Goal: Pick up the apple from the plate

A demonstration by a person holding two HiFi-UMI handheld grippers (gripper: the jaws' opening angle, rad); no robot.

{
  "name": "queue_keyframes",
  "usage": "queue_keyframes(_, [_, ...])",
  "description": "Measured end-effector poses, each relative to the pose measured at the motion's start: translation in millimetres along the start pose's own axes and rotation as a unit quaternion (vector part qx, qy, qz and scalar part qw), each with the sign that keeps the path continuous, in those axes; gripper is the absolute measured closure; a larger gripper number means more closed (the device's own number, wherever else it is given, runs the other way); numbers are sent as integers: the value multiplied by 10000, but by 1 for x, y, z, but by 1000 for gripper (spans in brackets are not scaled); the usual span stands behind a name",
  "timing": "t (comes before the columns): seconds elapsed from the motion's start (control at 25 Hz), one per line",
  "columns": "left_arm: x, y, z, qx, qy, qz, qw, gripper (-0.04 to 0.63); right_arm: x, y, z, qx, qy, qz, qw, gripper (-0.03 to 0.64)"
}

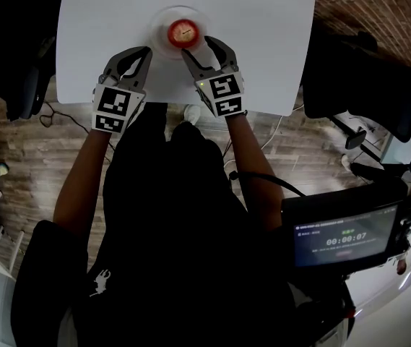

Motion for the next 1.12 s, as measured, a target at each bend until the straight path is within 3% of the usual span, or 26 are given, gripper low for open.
queue_keyframes(0.48, [6, 4, 9, 34, -165, 53, 9998, 588, 7, 0, -14, 81, -117, 123, 9998, 263])
queue_keyframes(0.76, [11, 8, 11, 99, -277, 103, 9995, 588, 1, -1, -28, 154, -150, 226, 9995, 259])
queue_keyframes(0.92, [17, 13, 19, 143, -332, 107, 9993, 588, 9, -4, -37, 236, -145, 584, 9979, 218])
queue_keyframes(1.12, [19, 12, 11, 169, -384, 146, 9990, 588, 4, -3, -50, 276, -198, 631, 9974, 206])
Point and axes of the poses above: the fingertips, and each gripper's own axes: z backward along the fingers, x to its left, y out of its underside, the point moved 7 cm from there along z, backward along the fingers, and after that the axes turned 4 degrees about -z, right-handed, at the moved point
